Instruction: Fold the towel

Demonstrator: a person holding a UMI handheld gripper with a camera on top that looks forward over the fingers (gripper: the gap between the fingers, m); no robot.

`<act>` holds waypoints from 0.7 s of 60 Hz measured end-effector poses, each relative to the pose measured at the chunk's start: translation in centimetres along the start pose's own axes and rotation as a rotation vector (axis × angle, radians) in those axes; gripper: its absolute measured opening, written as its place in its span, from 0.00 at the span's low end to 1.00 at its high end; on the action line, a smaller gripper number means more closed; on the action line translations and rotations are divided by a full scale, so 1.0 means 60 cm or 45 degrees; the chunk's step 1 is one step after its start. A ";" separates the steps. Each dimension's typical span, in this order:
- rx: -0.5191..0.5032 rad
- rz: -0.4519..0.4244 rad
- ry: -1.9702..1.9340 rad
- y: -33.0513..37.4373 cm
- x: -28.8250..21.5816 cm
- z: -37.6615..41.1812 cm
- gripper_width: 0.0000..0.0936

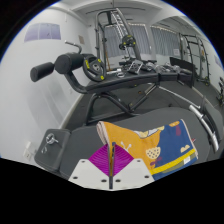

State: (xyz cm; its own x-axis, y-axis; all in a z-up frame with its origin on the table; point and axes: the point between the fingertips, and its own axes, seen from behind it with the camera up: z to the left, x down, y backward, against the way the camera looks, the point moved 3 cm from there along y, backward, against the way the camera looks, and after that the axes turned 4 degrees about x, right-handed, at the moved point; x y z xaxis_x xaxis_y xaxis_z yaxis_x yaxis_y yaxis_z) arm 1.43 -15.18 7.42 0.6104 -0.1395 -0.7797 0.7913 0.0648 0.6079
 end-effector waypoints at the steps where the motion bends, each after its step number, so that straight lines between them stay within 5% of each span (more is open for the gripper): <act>1: -0.020 -0.006 -0.018 0.008 -0.010 0.001 0.02; 19: -0.002 -0.058 -0.111 0.055 -0.116 -0.152 0.03; 42: 0.261 -0.030 0.148 -0.033 -0.029 -0.379 0.03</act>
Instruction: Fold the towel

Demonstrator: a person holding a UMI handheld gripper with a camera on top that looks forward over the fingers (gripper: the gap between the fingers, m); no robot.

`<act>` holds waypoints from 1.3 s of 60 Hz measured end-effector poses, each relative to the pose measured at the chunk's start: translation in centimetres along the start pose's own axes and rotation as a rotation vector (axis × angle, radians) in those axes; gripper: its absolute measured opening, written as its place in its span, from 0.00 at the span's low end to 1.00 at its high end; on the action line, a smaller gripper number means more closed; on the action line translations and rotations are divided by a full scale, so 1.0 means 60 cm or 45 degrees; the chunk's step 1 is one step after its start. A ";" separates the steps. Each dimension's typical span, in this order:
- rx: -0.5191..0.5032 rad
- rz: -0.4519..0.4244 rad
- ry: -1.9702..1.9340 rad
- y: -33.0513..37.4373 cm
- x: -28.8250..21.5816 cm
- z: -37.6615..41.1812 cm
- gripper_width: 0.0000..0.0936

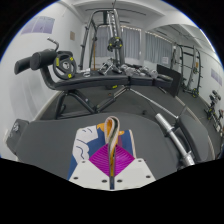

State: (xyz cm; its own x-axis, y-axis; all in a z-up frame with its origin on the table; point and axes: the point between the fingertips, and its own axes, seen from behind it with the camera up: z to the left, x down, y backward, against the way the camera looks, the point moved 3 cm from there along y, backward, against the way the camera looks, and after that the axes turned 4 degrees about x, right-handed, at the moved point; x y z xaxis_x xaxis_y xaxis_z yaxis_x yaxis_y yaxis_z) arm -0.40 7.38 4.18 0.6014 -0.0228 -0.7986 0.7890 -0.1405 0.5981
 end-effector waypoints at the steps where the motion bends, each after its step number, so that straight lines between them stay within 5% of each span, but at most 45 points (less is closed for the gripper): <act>1: 0.002 0.006 0.005 -0.003 0.007 -0.001 0.03; 17: 0.051 -0.052 0.040 -0.005 0.008 -0.009 0.09; 22: 0.129 -0.089 0.050 0.019 -0.018 -0.029 0.93; 25: 0.141 -0.123 0.053 0.045 -0.033 -0.034 0.82; 29: 0.099 -0.151 0.020 0.087 -0.052 -0.026 0.93; 58: 0.050 -0.189 0.021 0.516 0.010 -0.023 0.91; 78: 0.058 -0.229 0.003 0.651 0.057 -0.022 0.92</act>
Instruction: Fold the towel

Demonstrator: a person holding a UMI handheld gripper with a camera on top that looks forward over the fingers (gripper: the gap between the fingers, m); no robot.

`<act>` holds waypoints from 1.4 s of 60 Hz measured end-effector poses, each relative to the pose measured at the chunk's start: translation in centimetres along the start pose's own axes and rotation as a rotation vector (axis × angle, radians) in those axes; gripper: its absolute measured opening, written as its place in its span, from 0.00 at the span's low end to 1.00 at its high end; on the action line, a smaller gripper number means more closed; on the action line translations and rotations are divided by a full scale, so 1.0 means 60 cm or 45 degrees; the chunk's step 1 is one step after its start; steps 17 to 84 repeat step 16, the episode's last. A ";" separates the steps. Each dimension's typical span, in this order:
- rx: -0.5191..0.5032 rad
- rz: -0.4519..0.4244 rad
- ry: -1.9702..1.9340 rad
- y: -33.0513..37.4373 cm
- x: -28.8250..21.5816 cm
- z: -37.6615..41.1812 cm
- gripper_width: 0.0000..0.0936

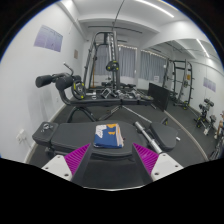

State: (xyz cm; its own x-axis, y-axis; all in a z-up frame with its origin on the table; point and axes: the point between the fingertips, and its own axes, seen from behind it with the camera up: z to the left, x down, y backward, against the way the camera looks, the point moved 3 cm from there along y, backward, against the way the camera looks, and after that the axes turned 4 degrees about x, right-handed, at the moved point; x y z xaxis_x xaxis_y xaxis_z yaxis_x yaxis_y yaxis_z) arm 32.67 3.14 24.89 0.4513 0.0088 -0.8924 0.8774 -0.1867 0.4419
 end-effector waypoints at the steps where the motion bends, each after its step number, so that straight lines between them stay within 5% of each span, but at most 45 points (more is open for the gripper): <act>1: 0.001 -0.005 0.000 0.004 0.000 0.000 0.92; 84: 0.038 -0.060 0.002 0.032 -0.013 -0.008 0.91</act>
